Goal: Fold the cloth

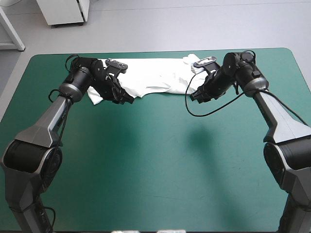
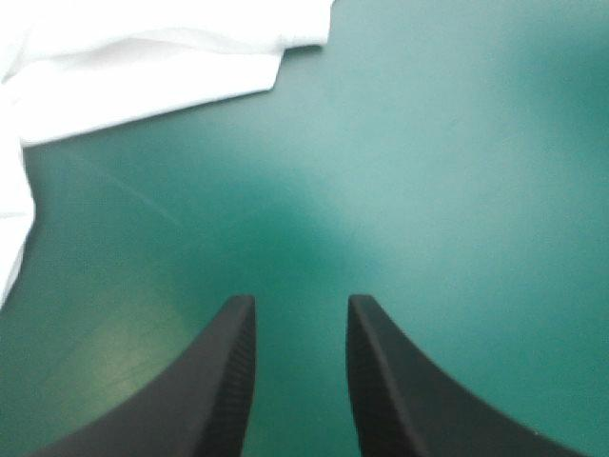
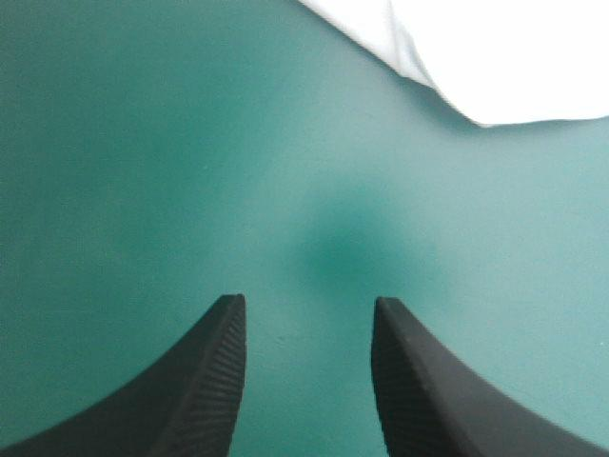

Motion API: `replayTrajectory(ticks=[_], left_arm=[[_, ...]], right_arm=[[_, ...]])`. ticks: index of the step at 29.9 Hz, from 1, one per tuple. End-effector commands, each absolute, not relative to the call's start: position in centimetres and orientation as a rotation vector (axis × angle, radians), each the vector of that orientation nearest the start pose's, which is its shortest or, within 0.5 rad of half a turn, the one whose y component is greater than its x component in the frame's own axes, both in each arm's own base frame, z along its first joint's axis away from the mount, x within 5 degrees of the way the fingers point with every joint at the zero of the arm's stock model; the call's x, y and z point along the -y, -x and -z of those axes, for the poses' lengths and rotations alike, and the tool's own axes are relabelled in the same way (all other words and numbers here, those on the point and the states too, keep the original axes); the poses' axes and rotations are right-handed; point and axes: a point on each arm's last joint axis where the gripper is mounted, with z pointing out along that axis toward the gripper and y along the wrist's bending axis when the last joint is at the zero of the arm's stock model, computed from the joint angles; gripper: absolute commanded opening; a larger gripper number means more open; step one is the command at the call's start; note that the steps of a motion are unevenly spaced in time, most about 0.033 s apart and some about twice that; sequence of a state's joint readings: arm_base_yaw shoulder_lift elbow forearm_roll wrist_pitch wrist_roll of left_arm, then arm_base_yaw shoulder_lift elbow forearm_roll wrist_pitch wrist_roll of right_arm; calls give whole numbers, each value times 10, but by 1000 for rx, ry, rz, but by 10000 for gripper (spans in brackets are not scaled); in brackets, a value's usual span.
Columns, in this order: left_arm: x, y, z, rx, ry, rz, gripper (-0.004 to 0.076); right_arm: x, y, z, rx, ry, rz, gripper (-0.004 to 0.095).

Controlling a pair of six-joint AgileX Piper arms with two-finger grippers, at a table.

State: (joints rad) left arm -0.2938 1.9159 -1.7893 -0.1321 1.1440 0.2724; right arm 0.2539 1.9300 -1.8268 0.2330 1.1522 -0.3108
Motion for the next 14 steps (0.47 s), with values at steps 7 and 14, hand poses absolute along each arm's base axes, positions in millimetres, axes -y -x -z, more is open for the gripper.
replayTrajectory(ticks=[7,14], left_arm=[[114,-398,-370,-2443,-630,109,281],[77,-404,-375,-2486,-495,93,321]], right_arm=[[-101,-403,-346,-2526,590,-270,431],[-95,-406,-352,-2498,564,-259,509]])
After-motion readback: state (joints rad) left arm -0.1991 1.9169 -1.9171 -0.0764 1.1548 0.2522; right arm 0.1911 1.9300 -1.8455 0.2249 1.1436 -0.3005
